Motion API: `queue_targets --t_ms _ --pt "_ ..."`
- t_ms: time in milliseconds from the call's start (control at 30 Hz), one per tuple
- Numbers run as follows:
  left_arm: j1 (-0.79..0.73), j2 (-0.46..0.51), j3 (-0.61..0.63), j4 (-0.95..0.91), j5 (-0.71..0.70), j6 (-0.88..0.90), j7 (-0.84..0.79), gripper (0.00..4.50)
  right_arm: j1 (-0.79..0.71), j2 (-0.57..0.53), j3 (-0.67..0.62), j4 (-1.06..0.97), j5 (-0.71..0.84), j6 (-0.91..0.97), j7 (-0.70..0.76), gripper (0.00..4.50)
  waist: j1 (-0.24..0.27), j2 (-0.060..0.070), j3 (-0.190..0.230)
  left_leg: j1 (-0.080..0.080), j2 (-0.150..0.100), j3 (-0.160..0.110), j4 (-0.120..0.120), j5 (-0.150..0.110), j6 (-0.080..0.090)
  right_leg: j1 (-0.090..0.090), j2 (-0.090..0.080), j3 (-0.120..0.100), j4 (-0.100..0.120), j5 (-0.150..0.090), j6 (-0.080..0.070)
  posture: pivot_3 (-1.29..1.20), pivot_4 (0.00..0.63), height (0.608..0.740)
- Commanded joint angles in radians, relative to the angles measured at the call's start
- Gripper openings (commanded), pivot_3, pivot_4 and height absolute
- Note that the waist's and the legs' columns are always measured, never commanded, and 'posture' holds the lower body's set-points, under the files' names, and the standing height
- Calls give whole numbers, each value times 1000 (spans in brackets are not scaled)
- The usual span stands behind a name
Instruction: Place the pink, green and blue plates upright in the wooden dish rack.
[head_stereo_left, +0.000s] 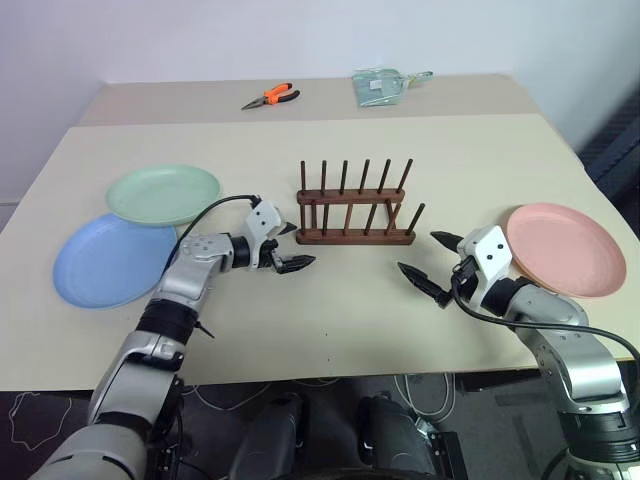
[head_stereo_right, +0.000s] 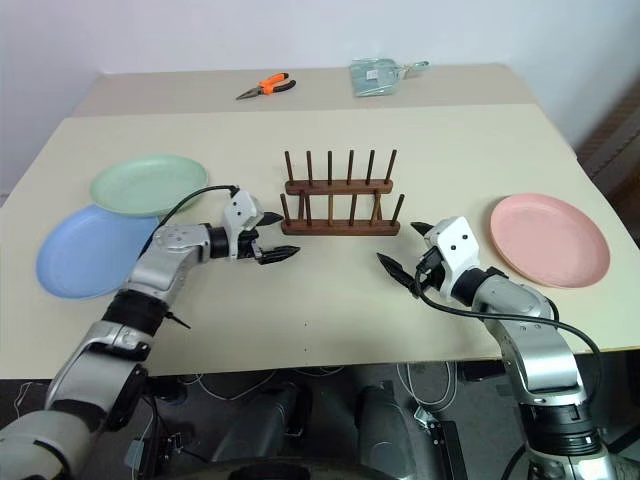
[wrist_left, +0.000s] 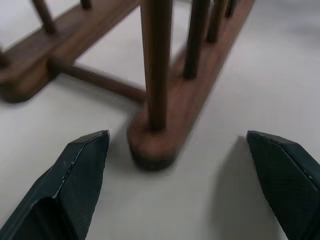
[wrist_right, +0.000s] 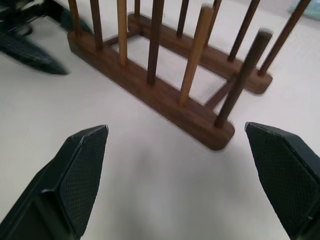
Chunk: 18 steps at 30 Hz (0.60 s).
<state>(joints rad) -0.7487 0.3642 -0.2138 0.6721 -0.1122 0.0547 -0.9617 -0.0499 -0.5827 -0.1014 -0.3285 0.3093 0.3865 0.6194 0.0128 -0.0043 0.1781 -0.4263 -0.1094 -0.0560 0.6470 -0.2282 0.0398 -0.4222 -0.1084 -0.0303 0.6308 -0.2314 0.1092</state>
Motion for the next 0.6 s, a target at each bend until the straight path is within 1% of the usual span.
queue_targets --t_ms 33,67,167,233,367,400,500,600 --pt "-63 -35 -13 137 40 -72 -40 4500 13 13 -8 -75 -7 -8 -30 4467 1 0 0 0 0 0 0 0 0 0 0 0 0 0 0 0 150 740" --pt "-74 -44 -13 162 43 -85 -56 4500 19 15 -10 -84 -9 -6 -37 4467 1 0 0 0 0 0 0 0 0 0 0 0 0 0 0 0 150 740" --pt "-87 -57 -2 204 51 -121 -80 3719 27 9 -16 -106 -13 5 -47 4500 1 0 0 0 0 0 1 0 0 0 0 0 0 0 0 0 150 740" --pt "-89 -60 5 216 53 -137 -90 2799 29 5 -19 -114 -12 9 -50 4500 1 0 0 0 0 0 0 0 0 0 0 0 0 0 0 0 150 740" --pt "-60 -55 2 178 49 -167 -150 894 22 -9 -29 -115 -10 20 -46 4500 1 0 0 0 0 0 1 0 1 1 0 0 0 0 0 0 150 740" --pt "-49 -52 1 160 48 -172 -162 770 24 -16 -33 -114 -12 22 -43 4500 1 0 0 0 0 0 1 0 1 1 0 0 0 0 0 0 150 740" --pt "-7 -38 -4 71 40 -165 -199 780 44 -49 -56 -105 -16 25 -30 4500 1 0 0 0 0 0 1 0 1 1 0 0 0 0 0 0 150 740" --pt "50 -14 -23 -67 35 -142 -246 780 78 -88 -94 -96 -13 26 -12 4500 1 0 0 0 0 0 1 0 1 1 0 0 0 0 0 0 150 740"
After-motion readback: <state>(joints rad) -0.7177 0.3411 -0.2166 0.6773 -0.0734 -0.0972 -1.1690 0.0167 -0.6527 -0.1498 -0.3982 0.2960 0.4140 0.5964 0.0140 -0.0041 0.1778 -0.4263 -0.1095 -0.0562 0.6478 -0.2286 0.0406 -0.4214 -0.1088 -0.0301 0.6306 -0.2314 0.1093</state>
